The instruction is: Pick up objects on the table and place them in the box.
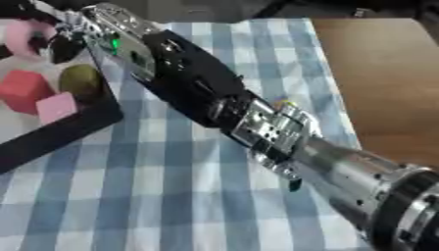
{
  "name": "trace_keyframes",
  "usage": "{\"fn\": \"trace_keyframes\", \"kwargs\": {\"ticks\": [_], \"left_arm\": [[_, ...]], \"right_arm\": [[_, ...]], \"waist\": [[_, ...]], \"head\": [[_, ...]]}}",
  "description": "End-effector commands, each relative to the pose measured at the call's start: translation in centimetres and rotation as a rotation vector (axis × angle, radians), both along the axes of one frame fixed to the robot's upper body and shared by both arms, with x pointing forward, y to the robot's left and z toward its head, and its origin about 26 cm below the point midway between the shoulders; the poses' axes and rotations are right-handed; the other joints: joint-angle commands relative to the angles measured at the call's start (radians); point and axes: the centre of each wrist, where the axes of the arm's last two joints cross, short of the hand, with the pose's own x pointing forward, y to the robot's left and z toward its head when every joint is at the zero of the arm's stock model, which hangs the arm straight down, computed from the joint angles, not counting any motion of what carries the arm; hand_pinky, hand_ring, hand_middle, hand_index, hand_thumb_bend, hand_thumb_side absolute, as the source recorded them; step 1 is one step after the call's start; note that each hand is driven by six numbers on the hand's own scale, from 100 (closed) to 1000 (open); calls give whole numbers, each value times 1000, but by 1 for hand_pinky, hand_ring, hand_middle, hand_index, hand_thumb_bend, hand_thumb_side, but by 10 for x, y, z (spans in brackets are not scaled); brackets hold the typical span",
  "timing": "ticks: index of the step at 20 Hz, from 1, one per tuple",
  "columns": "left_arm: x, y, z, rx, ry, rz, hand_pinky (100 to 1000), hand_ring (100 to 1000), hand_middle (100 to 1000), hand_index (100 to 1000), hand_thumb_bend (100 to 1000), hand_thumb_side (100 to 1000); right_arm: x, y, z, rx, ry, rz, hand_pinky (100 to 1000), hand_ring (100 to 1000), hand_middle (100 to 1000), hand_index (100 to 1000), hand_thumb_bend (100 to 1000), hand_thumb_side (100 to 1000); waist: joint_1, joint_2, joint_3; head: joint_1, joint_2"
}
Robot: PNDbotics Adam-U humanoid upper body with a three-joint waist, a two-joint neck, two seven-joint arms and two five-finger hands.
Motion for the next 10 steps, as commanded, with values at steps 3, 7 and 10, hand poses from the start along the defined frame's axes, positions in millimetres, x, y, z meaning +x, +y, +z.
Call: {"fn": "trace_keyframes", "kwargs": {"ticks": [3,7,10], "left_arm": [[-2,0,11,21,-27,-7,871,966,830,853,100,772],[-2,2,10,21,-22,-1,871,967,827,853,100,773],[-2,3,10,22,-21,0,871,967,825,853,100,773]], "right_arm": [[4,2,-4,-39,-8,10,799,736,597,735,100,100],[4,0,-6,-65,-10,19,828,812,720,836,130,100],[3,-1,-2,-73,-19,29,868,861,782,892,394,182]], "waist": [[-8,-2,9],[-11,0,9],[-12,-1,8]], "head": [[-16,-2],[-15,-2],[-15,-2]]}}
